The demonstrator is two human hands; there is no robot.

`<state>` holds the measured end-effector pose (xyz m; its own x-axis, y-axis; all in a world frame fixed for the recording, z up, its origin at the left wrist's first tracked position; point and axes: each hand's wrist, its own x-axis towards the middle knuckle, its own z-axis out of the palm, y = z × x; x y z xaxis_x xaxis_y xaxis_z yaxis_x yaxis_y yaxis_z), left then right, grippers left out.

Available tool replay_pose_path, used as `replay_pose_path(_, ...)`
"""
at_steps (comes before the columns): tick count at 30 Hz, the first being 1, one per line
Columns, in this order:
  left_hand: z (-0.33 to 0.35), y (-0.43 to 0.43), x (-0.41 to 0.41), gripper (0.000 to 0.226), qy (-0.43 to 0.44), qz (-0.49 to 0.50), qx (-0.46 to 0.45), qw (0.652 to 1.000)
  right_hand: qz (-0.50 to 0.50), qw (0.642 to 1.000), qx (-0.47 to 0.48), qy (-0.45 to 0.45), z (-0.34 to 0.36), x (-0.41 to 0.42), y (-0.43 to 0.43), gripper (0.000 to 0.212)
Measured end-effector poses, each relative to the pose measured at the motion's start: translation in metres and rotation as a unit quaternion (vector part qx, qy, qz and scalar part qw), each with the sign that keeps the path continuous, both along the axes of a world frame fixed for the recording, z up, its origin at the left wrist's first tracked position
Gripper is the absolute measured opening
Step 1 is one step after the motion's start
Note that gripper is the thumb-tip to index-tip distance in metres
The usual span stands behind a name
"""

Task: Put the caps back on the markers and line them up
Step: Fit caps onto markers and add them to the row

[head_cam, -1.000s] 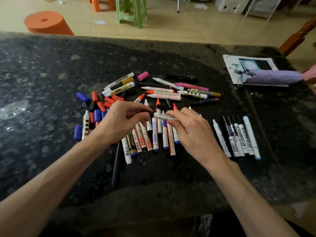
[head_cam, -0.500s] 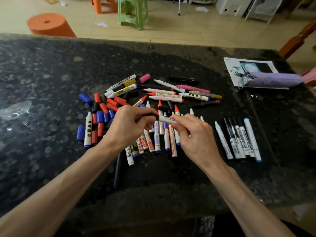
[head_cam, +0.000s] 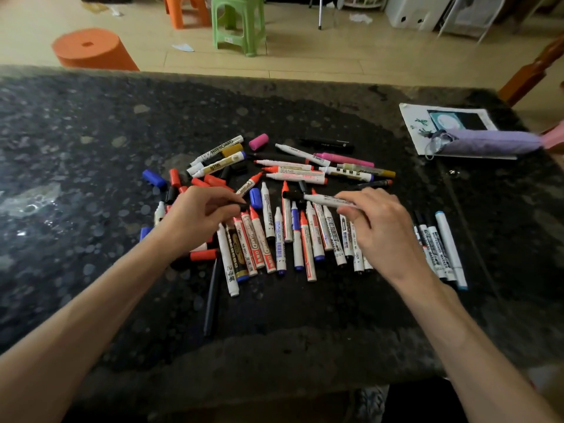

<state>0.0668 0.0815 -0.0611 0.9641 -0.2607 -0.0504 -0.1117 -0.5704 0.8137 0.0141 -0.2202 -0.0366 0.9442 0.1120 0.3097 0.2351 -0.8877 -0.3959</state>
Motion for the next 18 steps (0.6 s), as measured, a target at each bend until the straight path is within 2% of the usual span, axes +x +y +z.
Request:
replay_pose_path(3, -0.009, 0.005, 0.000, 0.021, -0.071, -0.008, 0.114, 0.991, -0.047, 0.998, 0.006, 0.039, -0.003, -0.001, -0.005, 0.021)
replay_pose_path(4, -0.011, 0.001, 0.000, 0.021, -0.091, -0.009, 0.127, 0.988, -0.060, 0.997, 0.018, 0.042, -0.003, -0.002, -0.005, 0.022)
replay_pose_path(7, -0.014, -0.011, 0.001, 0.030, -0.111, -0.021, 0.116, 0.987, -0.093, 0.992, 0.056, 0.056, -0.001, -0.001, -0.005, 0.024)
replay_pose_path(10, -0.016, -0.017, 0.002, 0.042, -0.111, -0.029, 0.117, 0.986, -0.100, 0.991, 0.051, 0.076, -0.002, 0.000, -0.003, 0.023)
replay_pose_path(14, -0.013, -0.014, 0.019, 0.024, -0.130, 0.057, 0.061, 0.988, -0.087, 0.989, 0.052, 0.106, -0.003, 0.003, 0.008, 0.023)
replay_pose_path(18, -0.020, -0.009, 0.054, 0.026, -0.170, 0.115, 0.176, 0.963, -0.059, 0.988, 0.066, 0.126, -0.006, 0.004, 0.026, 0.023)
